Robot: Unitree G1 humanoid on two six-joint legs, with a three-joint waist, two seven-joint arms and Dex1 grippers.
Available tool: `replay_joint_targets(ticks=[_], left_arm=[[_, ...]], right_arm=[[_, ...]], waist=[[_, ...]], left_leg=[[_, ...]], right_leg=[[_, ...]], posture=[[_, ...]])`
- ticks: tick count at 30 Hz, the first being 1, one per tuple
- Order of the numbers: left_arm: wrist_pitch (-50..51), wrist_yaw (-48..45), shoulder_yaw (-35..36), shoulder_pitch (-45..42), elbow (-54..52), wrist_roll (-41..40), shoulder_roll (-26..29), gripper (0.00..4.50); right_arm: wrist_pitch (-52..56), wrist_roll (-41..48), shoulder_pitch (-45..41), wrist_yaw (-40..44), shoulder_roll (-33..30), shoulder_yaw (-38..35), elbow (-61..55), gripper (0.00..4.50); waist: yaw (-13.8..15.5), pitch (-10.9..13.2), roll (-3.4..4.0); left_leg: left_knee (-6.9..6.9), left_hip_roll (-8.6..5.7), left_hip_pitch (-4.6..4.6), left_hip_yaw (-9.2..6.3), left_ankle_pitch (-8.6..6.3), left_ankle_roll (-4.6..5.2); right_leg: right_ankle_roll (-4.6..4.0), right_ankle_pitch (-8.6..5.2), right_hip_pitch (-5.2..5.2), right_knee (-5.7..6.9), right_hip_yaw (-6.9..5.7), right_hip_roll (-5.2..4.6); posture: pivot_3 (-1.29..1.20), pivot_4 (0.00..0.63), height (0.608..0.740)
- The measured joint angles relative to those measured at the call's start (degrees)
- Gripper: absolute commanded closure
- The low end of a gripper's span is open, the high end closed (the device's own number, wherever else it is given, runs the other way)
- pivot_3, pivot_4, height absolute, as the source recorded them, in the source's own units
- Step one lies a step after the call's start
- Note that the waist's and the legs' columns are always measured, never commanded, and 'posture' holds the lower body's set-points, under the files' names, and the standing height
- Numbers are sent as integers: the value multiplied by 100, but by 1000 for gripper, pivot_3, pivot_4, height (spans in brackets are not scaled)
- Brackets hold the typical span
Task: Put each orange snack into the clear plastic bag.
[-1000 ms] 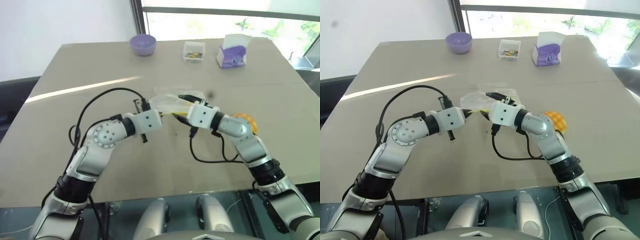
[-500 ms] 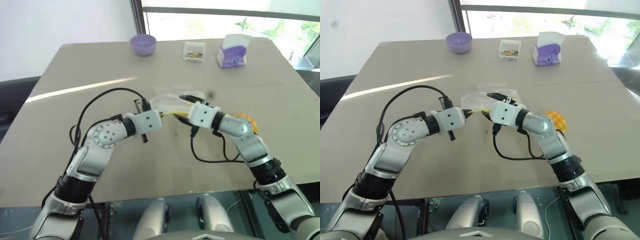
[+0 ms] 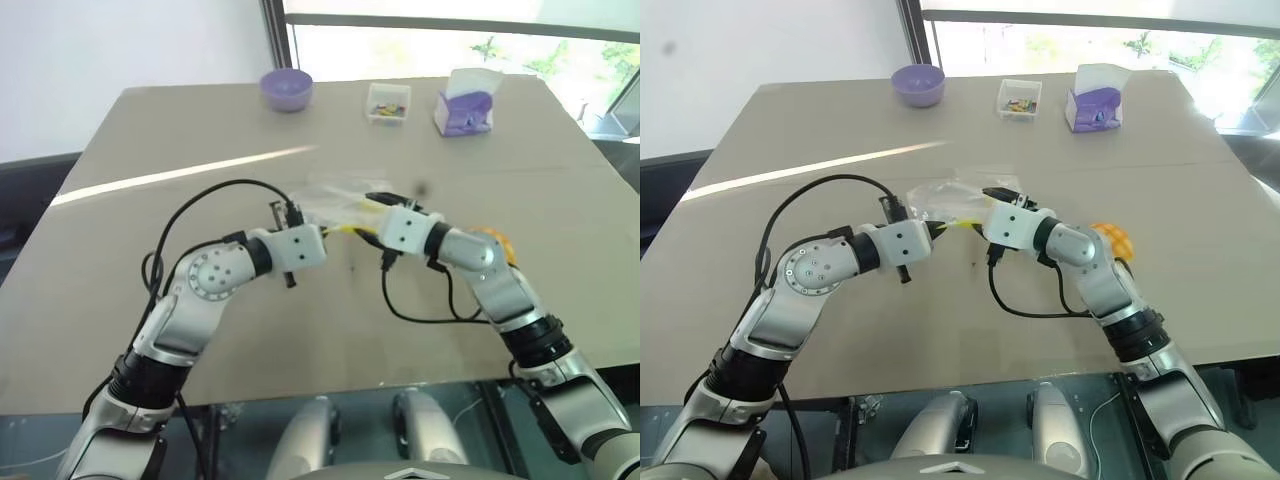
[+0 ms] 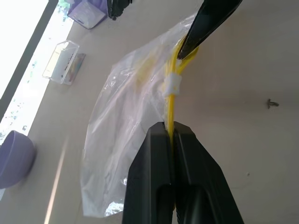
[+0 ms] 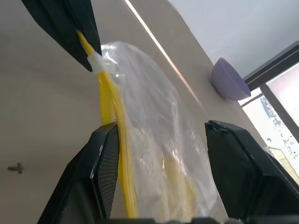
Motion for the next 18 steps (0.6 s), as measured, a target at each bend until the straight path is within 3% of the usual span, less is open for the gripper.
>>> replay_joint_targets(ticks=[9,18], left_arm=[[-118,0,-27,129,0,0,-7,4500],[-243,-6,-26,223,0,-14,-6,4500]], right_arm=[[1392,322,-21,-726,889,-484,427,1479],[1100,553,102,-753,910,-572,667,1479]], waist=[[10,0,0],[-24,0,0]], left_leg=[[0,-2,0,-1,3,-5],[-1,-1,1,1,-1,1]], right_leg=[[0,0,0,0,1,-4],[0,0,-1,2,3,-2]], posture=[[0,150,740],[0,150,740]])
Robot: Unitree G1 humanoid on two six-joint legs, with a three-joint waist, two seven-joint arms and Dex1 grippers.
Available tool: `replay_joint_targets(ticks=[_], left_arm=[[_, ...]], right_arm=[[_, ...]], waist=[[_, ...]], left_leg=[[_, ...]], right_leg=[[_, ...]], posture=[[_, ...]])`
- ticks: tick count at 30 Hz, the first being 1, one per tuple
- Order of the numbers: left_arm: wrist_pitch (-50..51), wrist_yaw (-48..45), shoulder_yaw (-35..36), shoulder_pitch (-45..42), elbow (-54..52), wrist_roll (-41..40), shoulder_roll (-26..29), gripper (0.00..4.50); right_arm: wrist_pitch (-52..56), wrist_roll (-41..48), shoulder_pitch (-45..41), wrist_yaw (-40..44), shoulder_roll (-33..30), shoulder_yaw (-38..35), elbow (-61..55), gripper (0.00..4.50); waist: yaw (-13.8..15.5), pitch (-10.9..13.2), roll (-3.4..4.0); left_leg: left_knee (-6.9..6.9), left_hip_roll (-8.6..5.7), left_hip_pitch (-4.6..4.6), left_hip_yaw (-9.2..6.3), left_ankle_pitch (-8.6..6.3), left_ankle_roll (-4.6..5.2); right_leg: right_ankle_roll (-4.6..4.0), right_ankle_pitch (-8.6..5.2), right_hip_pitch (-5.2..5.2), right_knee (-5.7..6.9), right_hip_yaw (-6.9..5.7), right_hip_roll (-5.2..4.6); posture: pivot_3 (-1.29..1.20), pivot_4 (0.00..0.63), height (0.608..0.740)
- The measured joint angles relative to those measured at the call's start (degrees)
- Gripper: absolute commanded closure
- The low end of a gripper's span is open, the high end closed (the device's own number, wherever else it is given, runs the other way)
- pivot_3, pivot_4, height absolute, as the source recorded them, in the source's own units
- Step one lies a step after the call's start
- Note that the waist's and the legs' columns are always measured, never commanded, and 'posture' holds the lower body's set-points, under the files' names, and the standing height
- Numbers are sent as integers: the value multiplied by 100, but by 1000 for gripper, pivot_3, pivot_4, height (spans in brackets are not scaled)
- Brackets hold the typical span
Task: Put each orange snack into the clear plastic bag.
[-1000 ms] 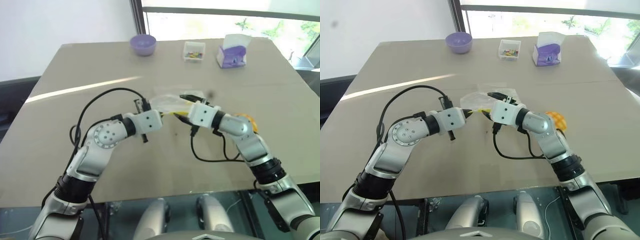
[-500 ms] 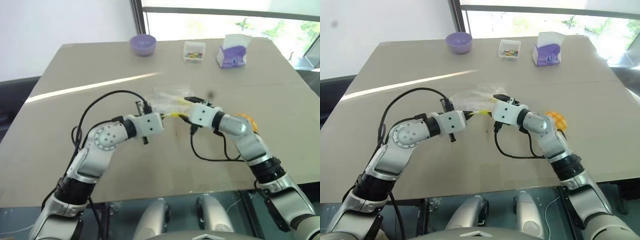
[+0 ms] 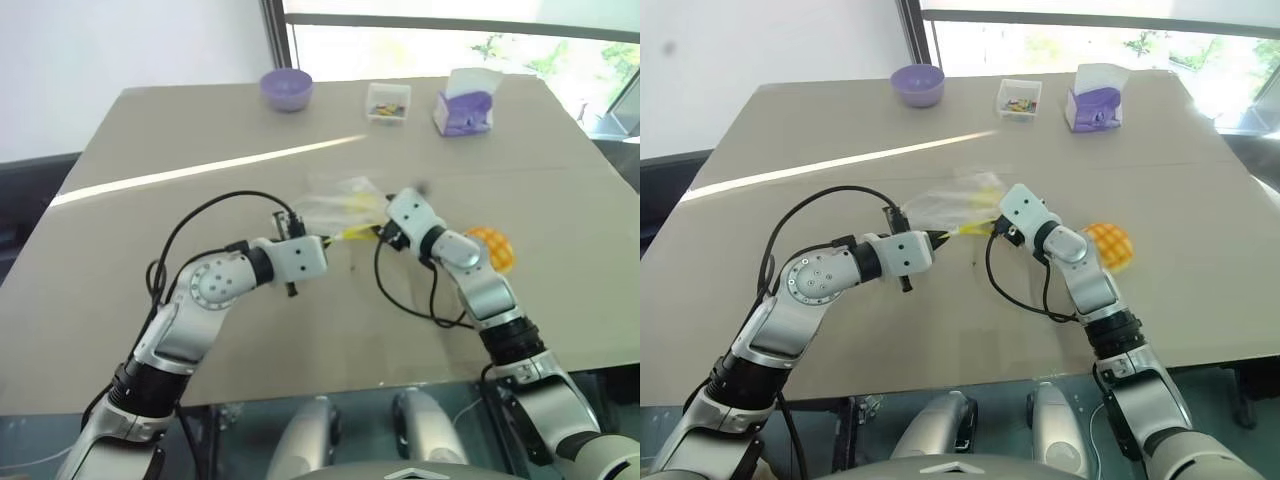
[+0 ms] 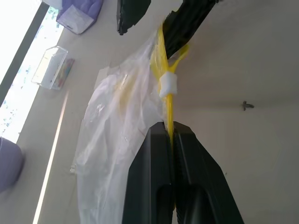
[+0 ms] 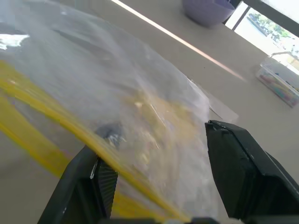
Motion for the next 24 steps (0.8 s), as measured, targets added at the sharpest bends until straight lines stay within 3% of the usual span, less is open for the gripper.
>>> replay_joint_targets(ticks=[5,10,14,17,22,24], left_arm=[[30,2,4,6,3,-14,-6,4500],[191,51,31,-27,144,-13,-108,4500],[304,115,31,-167,251,-7,-195,4500],[392,139,32,-231,318,-2,-226,4500],[499,144,31,-321,423,-1,-309,4500],[524,144,30,-381,441,-1,-343,4500]], right_arm=[[15,-60,-2,-316,-40,-67,387,1479],[-51,254,164,57,-449,-296,-41,21],[-335,335,402,51,-511,-310,-389,21],[-361,478,442,84,-552,-365,-798,763],[-342,642,645,300,-739,-383,-1273,3072],[-345,675,692,343,-742,-365,-1317,3715]], waist=[[31,0,0],[31,0,0],[5,0,0],[13,0,0],[43,0,0],[42,0,0]], left_leg=[[1,-2,-1,0,1,-1],[0,-1,-2,-2,-5,9],[1,1,0,1,-6,10],[1,1,0,1,-6,10],[1,0,0,0,-6,11],[2,0,0,0,-6,11]], right_leg=[[0,0,0,-2,-1,-2],[0,0,1,-3,-3,0],[0,0,0,1,0,2],[0,0,1,0,0,1],[0,0,2,-2,-2,0],[0,0,2,-1,-1,0]], posture=[[0,150,740],[0,150,740],[0,150,740],[0,150,740],[0,150,740],[0,150,740]])
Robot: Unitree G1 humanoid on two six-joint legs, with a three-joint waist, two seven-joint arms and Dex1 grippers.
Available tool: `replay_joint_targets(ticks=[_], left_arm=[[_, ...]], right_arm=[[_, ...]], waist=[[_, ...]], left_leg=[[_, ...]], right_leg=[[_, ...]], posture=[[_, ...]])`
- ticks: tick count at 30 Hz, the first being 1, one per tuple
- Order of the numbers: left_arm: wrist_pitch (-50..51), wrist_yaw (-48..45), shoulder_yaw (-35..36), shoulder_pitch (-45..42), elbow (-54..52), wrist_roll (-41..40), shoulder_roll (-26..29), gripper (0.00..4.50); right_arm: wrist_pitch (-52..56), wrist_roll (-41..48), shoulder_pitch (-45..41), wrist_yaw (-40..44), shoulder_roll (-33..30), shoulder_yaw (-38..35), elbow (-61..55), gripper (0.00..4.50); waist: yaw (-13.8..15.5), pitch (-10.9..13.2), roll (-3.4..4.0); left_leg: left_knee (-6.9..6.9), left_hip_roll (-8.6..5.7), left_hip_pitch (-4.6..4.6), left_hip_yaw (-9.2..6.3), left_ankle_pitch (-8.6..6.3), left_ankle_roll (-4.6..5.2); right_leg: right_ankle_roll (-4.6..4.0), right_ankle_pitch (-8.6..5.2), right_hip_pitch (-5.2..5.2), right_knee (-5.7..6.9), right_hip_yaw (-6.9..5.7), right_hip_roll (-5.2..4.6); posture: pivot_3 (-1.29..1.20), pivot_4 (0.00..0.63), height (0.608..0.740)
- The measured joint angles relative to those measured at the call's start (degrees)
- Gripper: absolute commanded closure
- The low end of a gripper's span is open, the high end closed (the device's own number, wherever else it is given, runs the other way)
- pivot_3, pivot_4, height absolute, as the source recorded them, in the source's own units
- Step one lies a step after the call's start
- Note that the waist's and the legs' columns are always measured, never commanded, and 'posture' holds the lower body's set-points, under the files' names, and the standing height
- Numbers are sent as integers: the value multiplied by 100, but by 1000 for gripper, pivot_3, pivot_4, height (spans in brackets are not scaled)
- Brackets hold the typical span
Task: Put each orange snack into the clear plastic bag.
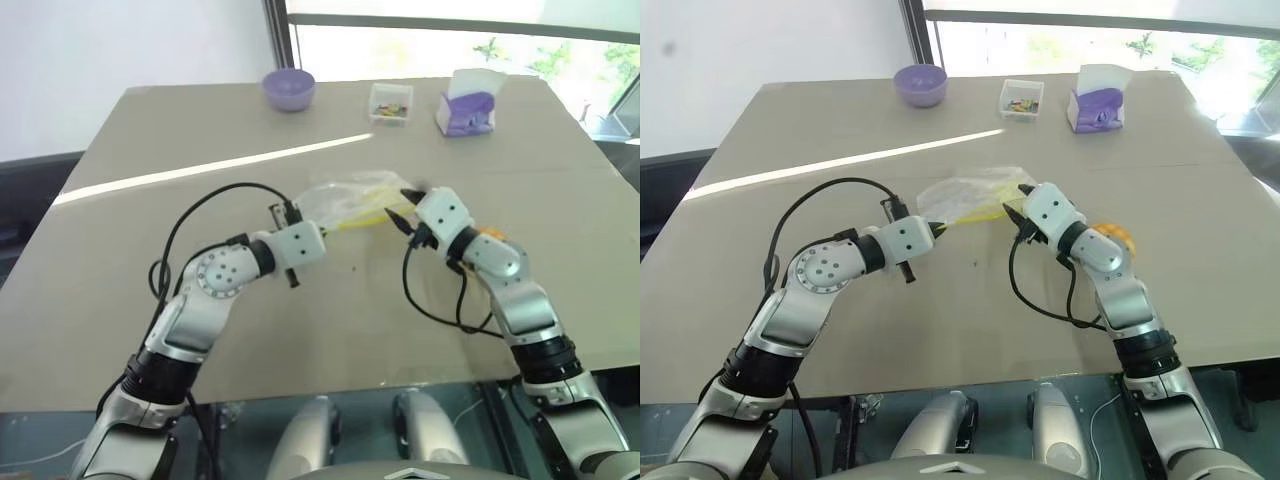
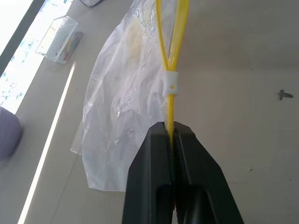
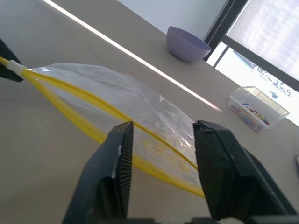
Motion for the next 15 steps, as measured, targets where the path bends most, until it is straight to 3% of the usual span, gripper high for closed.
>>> replay_joint_targets(ticks=[2,15], left_arm=[[9,0,0,-74,23,0,-40,4500],[8,1,0,-163,173,-1,-89,4500]], right_arm=[[-14,14,19,37,0,24,-24,4457],[-26,-6,224,332,-208,216,-508,4457]], waist=[[-4,0,0],[-10,0,0]], left_leg=[[1,0,0,0,0,-1],[1,0,0,0,2,-3]], right_leg=[[0,0,0,0,0,0],[0,0,0,0,0,0]], posture=[[0,150,740],[0,150,740]])
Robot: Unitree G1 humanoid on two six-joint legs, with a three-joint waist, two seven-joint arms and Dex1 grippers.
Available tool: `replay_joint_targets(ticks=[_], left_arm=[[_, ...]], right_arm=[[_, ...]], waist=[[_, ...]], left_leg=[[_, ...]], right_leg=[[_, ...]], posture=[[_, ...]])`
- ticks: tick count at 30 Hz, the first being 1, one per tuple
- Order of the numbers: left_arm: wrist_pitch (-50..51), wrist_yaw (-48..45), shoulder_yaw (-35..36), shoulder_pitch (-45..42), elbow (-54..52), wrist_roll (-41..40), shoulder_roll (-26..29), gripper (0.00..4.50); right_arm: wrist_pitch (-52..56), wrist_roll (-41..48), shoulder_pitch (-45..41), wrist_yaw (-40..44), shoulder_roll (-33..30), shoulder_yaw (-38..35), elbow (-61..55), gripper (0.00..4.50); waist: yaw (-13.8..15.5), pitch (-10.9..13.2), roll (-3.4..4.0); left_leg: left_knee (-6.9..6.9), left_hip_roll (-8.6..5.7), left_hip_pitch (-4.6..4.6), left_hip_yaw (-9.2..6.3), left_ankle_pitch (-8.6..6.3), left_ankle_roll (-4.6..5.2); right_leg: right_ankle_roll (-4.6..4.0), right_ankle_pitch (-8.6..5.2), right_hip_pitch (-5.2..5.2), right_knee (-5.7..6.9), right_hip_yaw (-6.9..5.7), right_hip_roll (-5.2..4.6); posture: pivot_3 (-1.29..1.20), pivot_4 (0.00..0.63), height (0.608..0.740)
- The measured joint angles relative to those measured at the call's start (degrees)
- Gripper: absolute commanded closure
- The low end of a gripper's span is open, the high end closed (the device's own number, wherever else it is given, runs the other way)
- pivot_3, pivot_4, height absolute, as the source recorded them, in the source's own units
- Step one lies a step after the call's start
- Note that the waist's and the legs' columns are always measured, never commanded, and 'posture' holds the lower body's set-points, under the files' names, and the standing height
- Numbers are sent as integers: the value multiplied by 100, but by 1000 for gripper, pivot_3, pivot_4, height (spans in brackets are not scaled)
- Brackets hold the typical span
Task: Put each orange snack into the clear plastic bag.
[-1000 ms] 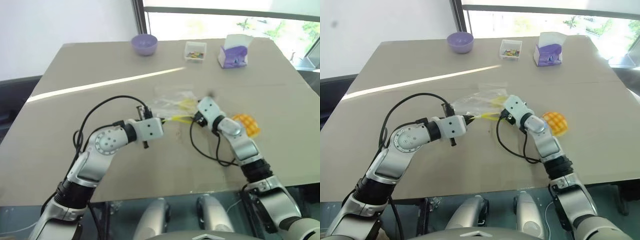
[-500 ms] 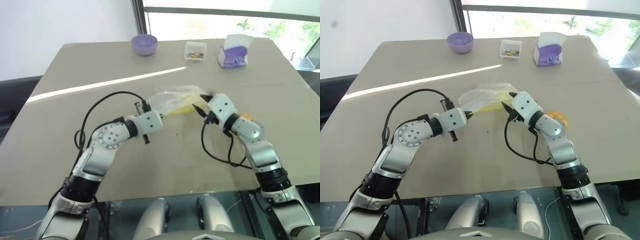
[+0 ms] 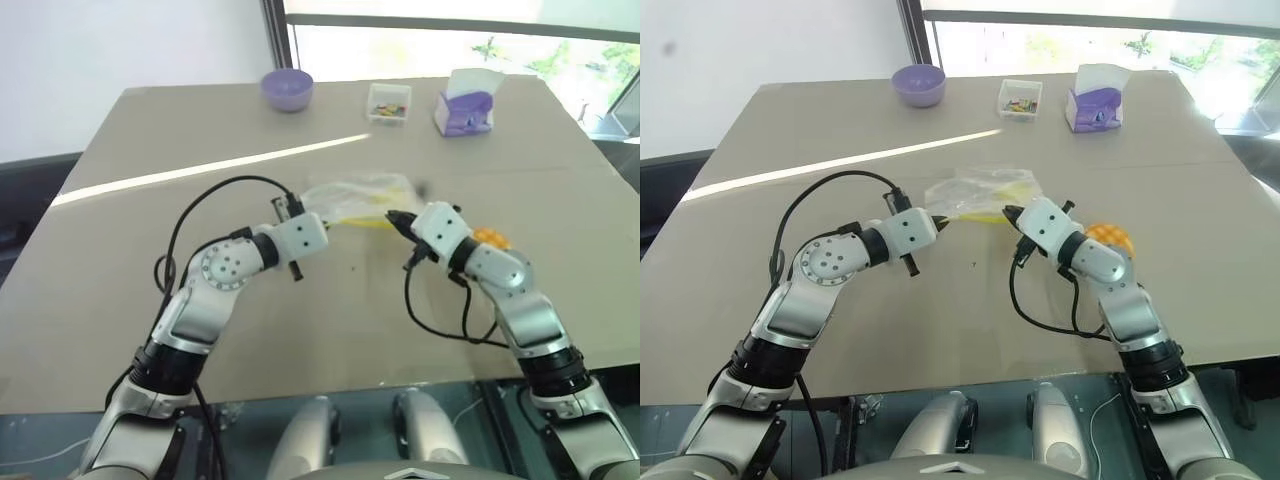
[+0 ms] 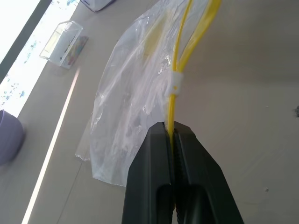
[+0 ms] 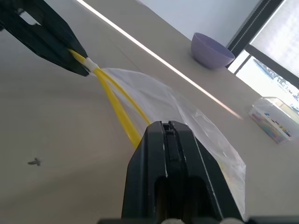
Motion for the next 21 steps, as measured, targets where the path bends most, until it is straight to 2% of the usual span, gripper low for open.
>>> replay_joint_targets(ticks=[16,21], left_arm=[[-11,-28,0,46,-145,-105,30,4500],[-169,-96,-29,180,-285,-93,166,4500]], right_arm=[[6,-182,-58,-76,140,222,514,4457],[137,-68,-152,-188,420,171,691,4457]], waist=[[9,0,0],[-13,0,0]], left_leg=[[0,0,0,0,4,-7],[-1,1,1,1,4,-7]], right_leg=[[0,0,0,-1,0,-1],[0,0,0,0,2,0]], posture=[[0,150,740],[0,150,740]])
